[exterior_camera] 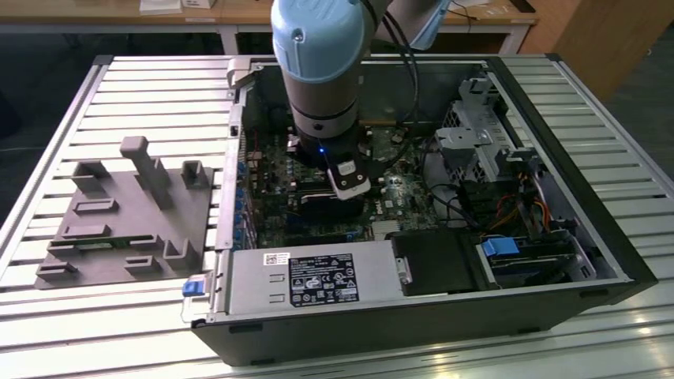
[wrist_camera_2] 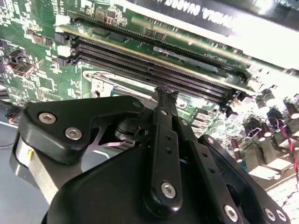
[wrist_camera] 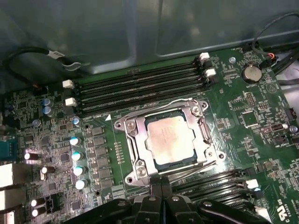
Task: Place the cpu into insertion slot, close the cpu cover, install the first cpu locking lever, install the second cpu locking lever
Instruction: 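Install the second cpu locking lever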
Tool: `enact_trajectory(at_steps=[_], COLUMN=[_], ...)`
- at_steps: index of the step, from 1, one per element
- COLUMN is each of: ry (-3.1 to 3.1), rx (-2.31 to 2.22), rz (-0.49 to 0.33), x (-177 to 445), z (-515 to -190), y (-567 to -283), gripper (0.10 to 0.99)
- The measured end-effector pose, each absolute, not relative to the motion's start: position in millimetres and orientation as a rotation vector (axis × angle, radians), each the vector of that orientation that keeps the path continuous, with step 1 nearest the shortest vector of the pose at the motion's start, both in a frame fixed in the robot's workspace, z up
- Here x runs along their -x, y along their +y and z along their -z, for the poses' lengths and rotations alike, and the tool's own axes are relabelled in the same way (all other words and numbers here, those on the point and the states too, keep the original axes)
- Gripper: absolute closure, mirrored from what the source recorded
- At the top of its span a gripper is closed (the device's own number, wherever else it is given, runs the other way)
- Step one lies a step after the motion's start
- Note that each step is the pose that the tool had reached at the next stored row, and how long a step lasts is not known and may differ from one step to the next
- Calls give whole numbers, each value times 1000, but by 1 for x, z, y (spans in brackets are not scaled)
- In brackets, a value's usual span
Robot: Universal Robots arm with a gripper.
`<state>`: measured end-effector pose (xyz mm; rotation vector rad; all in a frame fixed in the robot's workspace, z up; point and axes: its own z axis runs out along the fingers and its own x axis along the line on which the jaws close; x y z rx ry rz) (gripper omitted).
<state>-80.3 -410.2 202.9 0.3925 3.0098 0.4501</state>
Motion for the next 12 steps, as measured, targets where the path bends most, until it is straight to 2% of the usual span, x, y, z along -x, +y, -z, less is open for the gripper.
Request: enact_trajectory(at_steps=[12], ry=[3008], rx=[-354], rz=[-552], x=[89], z=[-198], y=[-414], gripper=[984])
